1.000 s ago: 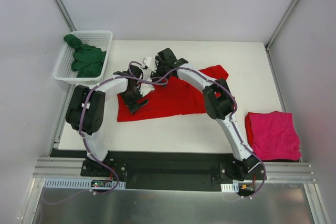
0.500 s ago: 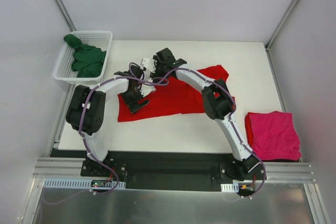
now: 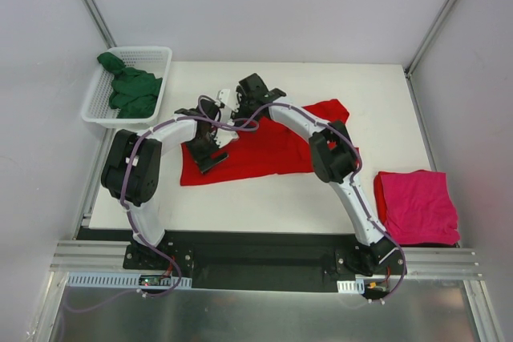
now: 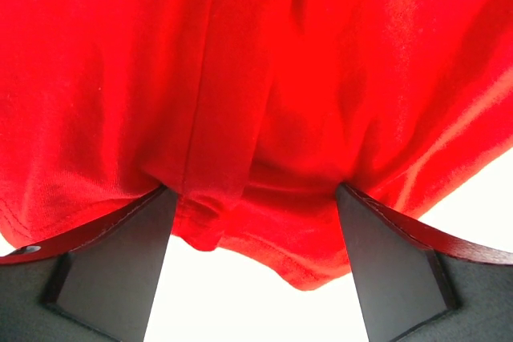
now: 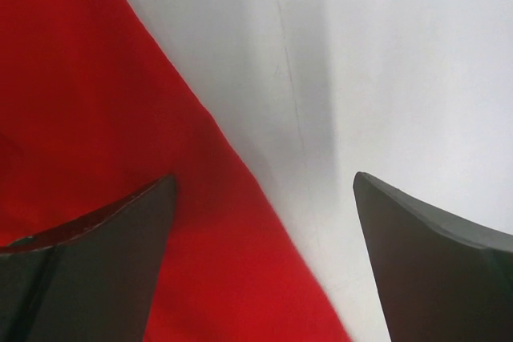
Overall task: Fold and stack the t-shirts
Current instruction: Fold the other side of the tshirt into a rectangle
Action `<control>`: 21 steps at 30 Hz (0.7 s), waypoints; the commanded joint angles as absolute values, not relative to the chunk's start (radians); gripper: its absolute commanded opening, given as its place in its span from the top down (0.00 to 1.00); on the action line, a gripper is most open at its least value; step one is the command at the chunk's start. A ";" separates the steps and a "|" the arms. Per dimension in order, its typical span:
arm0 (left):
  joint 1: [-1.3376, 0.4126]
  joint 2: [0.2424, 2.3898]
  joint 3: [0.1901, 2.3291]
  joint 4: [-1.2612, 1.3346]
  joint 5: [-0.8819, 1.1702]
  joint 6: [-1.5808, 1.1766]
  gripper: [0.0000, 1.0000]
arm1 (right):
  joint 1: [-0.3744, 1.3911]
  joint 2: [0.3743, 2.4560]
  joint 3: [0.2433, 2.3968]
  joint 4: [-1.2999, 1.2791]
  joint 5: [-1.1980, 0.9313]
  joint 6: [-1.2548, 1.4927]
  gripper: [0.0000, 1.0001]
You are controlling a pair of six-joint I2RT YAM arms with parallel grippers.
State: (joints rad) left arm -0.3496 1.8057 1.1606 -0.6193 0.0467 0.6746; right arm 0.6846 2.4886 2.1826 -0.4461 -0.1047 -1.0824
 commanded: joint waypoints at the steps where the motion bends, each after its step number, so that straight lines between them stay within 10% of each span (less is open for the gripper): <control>1: -0.354 1.835 1.221 -0.647 0.025 0.681 0.18 | 0.674 2.335 2.169 -0.606 -0.114 -0.987 0.04; 21: -0.225 1.956 1.537 -0.640 -0.005 0.700 0.18 | 0.473 2.149 2.094 -1.248 -0.198 -0.861 0.03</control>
State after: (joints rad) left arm -0.2108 1.9160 1.4834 -0.6258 -0.0261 0.7185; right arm 0.5190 2.1361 2.0663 -1.0317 -0.1734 -0.8852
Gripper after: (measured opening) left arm 0.823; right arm 0.967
